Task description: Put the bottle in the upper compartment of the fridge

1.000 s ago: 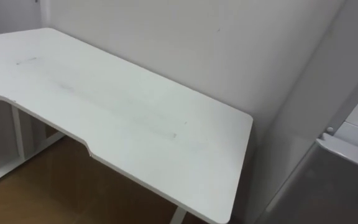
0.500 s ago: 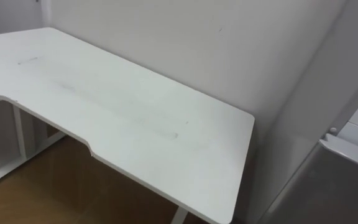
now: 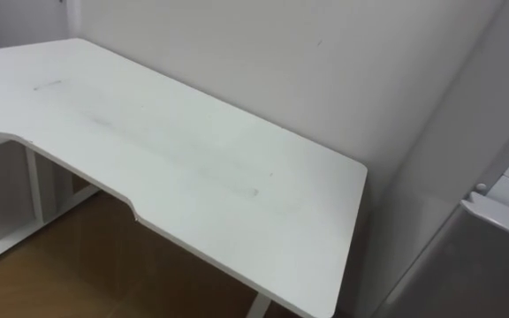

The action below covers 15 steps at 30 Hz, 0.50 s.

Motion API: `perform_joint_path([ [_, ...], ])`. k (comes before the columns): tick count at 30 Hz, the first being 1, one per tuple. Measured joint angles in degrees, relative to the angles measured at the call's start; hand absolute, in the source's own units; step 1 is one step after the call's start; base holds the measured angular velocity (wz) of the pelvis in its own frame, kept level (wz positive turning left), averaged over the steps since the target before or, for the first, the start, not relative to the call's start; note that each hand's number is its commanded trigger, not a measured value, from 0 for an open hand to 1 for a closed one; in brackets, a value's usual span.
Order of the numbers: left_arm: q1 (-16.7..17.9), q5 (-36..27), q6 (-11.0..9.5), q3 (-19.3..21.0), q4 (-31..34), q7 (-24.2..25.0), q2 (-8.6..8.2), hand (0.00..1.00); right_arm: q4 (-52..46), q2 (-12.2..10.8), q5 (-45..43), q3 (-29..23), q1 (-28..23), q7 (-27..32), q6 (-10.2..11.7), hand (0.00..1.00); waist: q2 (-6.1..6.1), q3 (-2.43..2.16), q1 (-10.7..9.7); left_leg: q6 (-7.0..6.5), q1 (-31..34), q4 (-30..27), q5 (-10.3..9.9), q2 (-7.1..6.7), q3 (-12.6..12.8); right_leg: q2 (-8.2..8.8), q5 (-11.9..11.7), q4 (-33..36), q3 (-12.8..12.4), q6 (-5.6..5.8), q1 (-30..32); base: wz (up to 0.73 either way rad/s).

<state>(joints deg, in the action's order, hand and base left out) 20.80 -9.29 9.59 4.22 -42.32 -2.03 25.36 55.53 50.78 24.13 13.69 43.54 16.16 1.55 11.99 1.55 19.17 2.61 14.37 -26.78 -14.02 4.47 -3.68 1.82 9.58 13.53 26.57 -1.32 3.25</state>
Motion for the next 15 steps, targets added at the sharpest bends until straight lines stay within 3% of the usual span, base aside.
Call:
perform_joint_path([
  [13,-1.6,-0.1,2.1,-0.1,-1.8,0.6,0.04,0.00,1.0,0.3,-0.6,-1.9,0.0,-4.1,0.0,1.00,-0.11,-0.06,0.0,-0.19,-0.2,0.0,0.0,0.03,-0.3,-0.31,-0.2,-0.7,0.4,0.03,-0.4,0.00],
  [15,-1.6,-0.1,2.3,-0.1,-1.8,0.9,0.04,0.00,1.0,0.3,-1.9,-2.7,0.0,-4.7,0.0,0.76,-0.11,-0.06,0.0,-0.18,-0.2,0.0,0.0,0.04,-0.3,-0.31,-0.2,-0.8,0.4,0.03,-0.4,0.00],
])
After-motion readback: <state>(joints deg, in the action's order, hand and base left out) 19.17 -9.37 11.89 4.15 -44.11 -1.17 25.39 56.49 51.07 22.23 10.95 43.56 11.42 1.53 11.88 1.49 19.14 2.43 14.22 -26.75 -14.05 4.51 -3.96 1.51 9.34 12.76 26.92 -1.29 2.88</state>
